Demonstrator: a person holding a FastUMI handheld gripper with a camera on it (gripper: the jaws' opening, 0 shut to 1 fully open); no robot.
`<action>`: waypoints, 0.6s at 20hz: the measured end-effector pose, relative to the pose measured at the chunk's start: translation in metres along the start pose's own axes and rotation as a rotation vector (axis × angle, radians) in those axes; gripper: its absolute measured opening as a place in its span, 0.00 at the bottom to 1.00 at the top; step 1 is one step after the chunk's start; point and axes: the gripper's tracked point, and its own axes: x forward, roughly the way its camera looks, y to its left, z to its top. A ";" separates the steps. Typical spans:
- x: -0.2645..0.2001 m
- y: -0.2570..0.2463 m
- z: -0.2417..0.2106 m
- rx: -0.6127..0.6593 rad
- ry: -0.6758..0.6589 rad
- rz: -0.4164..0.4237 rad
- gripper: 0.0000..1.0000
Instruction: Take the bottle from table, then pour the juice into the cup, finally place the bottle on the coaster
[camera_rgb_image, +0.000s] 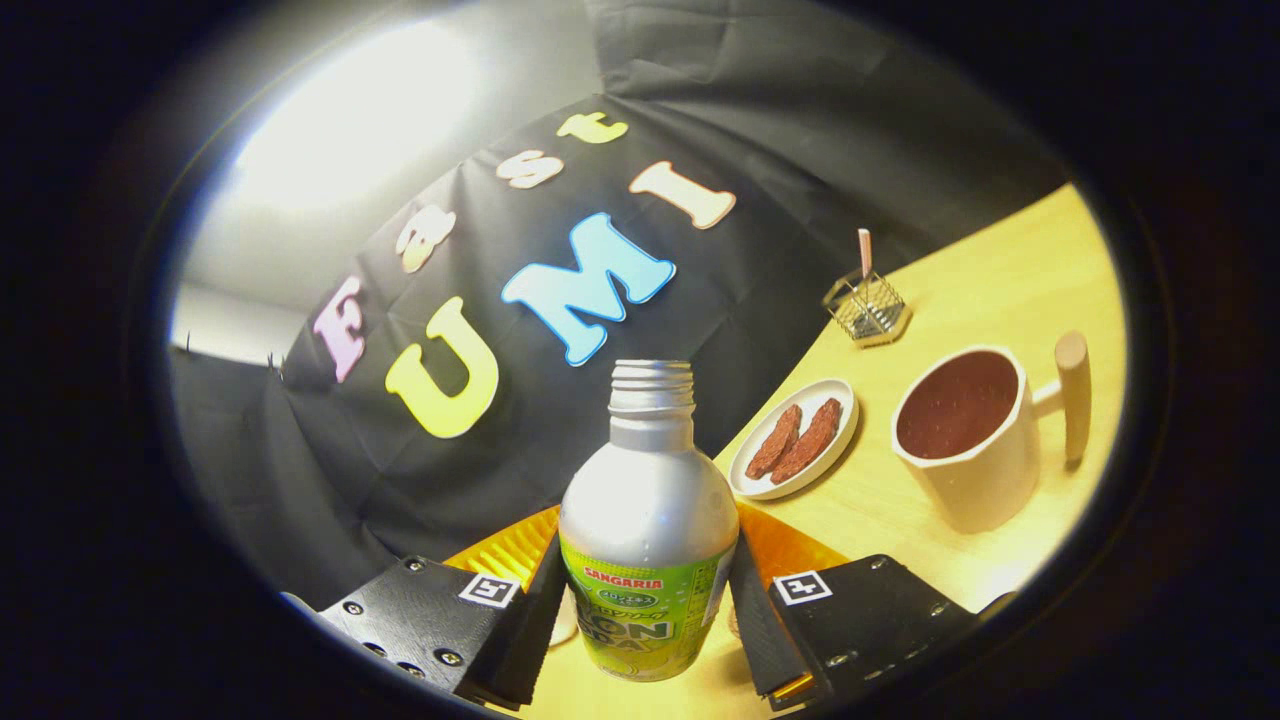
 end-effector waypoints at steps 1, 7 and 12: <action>0.002 -0.003 0.001 0.033 -0.005 -0.002 0.77; 0.005 -0.011 0.013 0.250 -0.047 0.016 0.77; 0.005 -0.015 0.014 0.351 -0.065 0.027 0.77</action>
